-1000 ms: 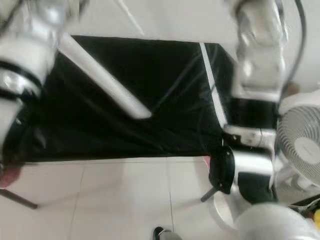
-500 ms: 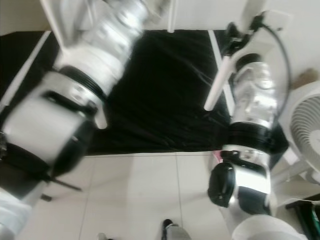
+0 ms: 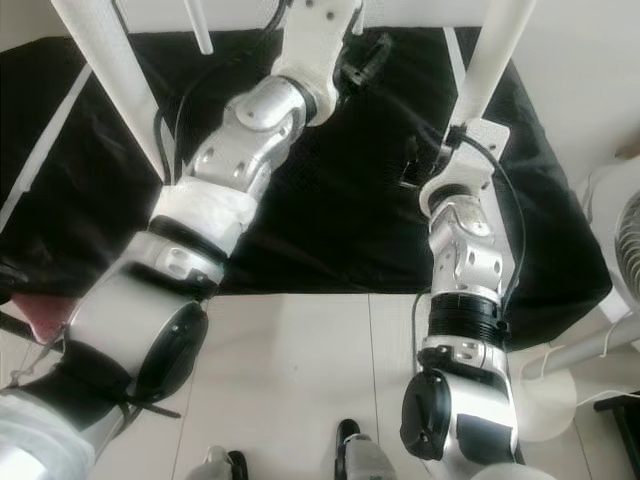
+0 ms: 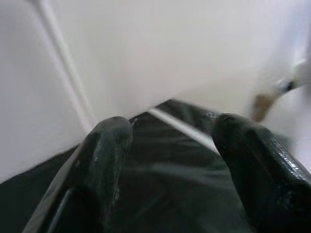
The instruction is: Building children table
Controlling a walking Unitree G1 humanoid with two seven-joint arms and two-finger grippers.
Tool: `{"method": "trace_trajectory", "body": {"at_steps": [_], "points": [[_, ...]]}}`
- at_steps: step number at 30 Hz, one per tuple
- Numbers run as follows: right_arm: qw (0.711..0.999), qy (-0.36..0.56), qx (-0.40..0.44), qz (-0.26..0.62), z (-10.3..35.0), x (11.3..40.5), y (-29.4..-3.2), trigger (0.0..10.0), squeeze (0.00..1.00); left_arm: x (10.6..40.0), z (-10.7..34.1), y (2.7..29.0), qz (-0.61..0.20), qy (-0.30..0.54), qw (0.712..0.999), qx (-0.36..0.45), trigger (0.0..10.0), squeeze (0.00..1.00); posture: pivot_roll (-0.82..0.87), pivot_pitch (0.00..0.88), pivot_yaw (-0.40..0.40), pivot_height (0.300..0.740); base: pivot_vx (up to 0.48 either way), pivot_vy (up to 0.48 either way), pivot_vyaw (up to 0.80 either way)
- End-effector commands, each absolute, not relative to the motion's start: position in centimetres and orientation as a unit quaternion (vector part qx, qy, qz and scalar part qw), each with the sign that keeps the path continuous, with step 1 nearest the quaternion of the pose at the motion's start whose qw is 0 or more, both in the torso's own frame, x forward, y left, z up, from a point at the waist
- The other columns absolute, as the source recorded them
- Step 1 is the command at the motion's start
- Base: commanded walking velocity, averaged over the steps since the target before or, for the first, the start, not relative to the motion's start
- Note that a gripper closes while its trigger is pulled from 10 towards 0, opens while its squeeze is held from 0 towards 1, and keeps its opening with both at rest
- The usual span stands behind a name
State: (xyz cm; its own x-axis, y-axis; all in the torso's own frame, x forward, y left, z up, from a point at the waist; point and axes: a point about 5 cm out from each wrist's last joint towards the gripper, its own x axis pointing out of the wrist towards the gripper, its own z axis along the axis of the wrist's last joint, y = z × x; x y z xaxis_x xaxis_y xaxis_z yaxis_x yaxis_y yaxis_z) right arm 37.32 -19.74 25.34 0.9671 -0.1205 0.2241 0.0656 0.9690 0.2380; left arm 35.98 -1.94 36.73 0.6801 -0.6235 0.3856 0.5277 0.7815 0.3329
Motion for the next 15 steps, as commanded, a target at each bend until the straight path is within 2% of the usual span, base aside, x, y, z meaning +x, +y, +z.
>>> {"method": "trace_trajectory", "body": {"at_steps": [1, 2, 3, 4, 6, 7, 15], "points": [[0.983, -0.133, 0.114, -0.061, 25.3, 36.9, -20.0, 10.0, 1.00, 35.3, 35.7, -2.6, -0.360, -0.229, 0.899, 0.099, 10.0, 1.00, -0.05, 0.245, 0.033, 0.740, 0.000, 0.000, 0.00], [0.981, -0.150, 0.104, -0.069, 25.5, 36.6, -20.1, 10.0, 1.00, 34.6, 34.8, -2.5, -0.386, -0.224, 0.890, 0.092, 10.0, 0.00, -0.05, 0.246, 0.033, 0.740, 0.000, 0.000, 0.00], [0.981, -0.150, 0.104, -0.069, 25.5, 36.6, -20.1, 10.0, 1.00, 34.6, 34.8, -2.5, -0.386, -0.224, 0.890, 0.092, 10.0, 0.00, -0.05, 0.246, 0.033, 0.740, 0.000, 0.000, 0.00], [0.978, -0.165, 0.098, -0.076, 25.7, 36.1, -20.0, 10.0, 0.61, 34.0, 34.0, -2.2, -0.401, -0.220, 0.885, 0.088, 10.0, 0.00, -0.05, 0.248, 0.035, 0.740, 0.000, 0.000, 0.00], [0.978, -0.165, 0.098, -0.076, 25.7, 36.1, -20.0, 10.0, 0.61, 34.0, 34.0, -2.2, -0.401, -0.220, 0.885, 0.088, 10.0, 0.00, -0.05, 0.248, 0.035, 0.740, 0.000, 0.000, 0.00], [0.977, -0.175, 0.090, -0.084, 25.7, 35.6, -20.0, 10.0, 0.00, 33.4, 33.3, -1.8, -0.411, -0.217, 0.882, 0.079, 10.0, 0.00, -0.05, 0.249, 0.037, 0.740, 0.000, 0.000, 0.00], [0.970, -0.206, 0.074, -0.105, 25.1, 33.0, -19.4, 10.0, 0.00, 31.1, 30.5, -0.1, -0.444, -0.207, 0.869, 0.070, 10.0, 0.00, -0.05, 0.253, 0.042, 0.740, 0.000, 0.000, 0.00]]}}
